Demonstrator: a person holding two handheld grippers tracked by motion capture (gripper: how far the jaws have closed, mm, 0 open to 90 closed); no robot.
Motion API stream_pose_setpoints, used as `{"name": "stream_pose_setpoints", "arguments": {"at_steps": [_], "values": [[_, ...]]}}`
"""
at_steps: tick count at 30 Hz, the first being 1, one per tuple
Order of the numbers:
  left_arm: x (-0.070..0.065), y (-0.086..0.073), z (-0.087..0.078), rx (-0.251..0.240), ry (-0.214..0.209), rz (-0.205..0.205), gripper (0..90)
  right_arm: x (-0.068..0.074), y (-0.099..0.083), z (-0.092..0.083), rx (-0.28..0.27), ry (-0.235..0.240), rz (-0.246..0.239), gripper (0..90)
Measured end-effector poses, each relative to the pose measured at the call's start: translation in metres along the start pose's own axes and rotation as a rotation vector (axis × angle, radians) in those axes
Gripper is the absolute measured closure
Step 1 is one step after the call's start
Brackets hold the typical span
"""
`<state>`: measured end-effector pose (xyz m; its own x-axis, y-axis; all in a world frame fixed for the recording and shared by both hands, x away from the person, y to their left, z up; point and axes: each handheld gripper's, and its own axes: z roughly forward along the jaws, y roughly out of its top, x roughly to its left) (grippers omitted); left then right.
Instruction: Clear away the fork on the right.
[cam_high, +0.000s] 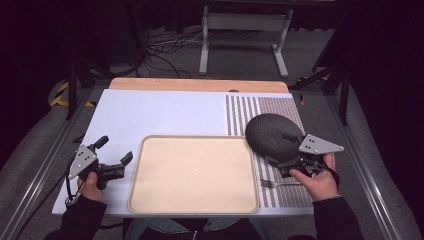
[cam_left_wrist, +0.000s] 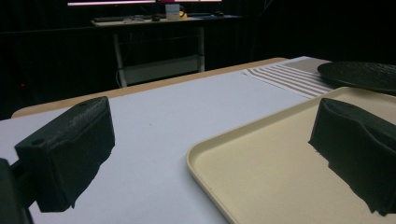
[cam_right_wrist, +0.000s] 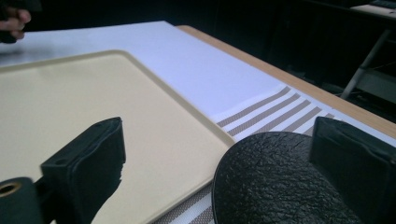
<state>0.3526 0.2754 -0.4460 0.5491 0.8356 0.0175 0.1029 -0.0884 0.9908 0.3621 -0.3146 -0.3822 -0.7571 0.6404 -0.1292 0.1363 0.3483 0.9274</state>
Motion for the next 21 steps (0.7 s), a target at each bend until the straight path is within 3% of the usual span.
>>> {"name": "stream_pose_setpoints", "arguments": {"at_steps": [1, 11, 21], "values": [[0.000, 0.000, 0.000, 0.000, 0.000, 0.000, 0.4, 0.000, 0.000, 0.000, 0.000, 0.000, 0.000, 5.6], [0.000, 0.000, 0.001, 0.004, 0.000, 0.006, 0.4, -0.006, 0.019, -0.004, 0.184, 0.053, -0.097, 6.6], [0.000, 0.000, 0.001, 0.005, 0.000, 0.008, 0.4, -0.008, 0.026, -0.002, 0.316, 0.084, -0.153, 6.6]]}}
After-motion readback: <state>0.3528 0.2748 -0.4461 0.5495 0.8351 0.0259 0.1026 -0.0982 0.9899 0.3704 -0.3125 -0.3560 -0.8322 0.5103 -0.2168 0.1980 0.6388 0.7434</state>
